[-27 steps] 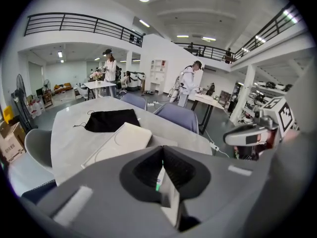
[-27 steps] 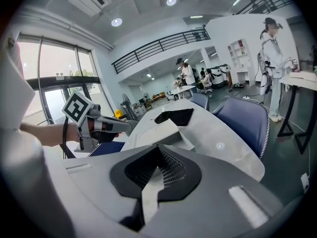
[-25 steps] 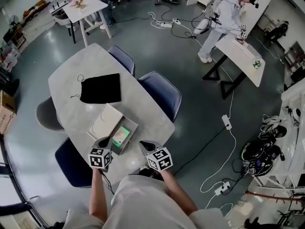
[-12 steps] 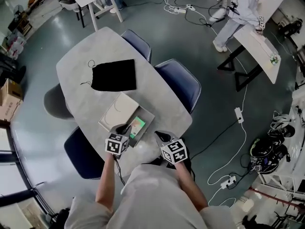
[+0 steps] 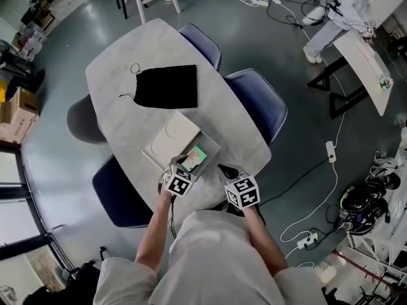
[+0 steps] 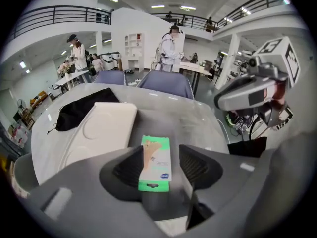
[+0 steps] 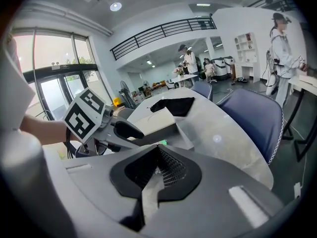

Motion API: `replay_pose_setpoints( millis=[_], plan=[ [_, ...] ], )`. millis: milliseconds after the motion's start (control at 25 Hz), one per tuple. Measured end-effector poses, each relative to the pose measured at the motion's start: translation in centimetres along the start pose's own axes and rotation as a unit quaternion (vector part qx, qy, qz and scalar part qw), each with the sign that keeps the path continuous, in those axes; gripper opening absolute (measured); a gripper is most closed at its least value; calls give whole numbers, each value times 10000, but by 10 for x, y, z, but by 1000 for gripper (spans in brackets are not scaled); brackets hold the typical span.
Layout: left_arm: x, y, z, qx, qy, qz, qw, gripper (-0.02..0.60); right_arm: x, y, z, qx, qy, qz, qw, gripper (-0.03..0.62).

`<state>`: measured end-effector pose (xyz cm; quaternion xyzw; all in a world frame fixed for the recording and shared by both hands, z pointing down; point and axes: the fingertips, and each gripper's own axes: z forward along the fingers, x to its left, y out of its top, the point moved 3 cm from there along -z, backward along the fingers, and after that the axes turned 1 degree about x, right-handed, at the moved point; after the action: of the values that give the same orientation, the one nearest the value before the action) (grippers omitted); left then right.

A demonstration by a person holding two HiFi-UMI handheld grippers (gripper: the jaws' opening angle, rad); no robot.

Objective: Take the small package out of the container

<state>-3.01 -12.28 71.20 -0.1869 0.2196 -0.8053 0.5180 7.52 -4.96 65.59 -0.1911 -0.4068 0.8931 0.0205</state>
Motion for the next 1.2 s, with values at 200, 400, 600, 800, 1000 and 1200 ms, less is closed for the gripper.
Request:
replay_pose_setpoints(
  millis=[200,400,600,800,1000,1200],
  plan=[
    [-4,-18,23,413,292,173,9986,284,3,-3,4,70,3,-46,10000,0],
    [3,-28,37,618,304,178,9975,304,-2,-10,1,164,-44,5,9999,0],
    [2,-31,53,809,310,245,9959,322,-11,-18,-10,275,-51,-85,9996,0],
    [6,-33,57,783,423,224,9958,354,-18,-20,-16,272,-158,-33,9995,0],
    [5,-37,67,891,514,437,9937,371,-22,-24,-22,241,-256,-5,9994,0],
    [7,-34,74,1073,726,709,9890,371,-32,-32,-31,286,-383,75,9988,0]
  ],
)
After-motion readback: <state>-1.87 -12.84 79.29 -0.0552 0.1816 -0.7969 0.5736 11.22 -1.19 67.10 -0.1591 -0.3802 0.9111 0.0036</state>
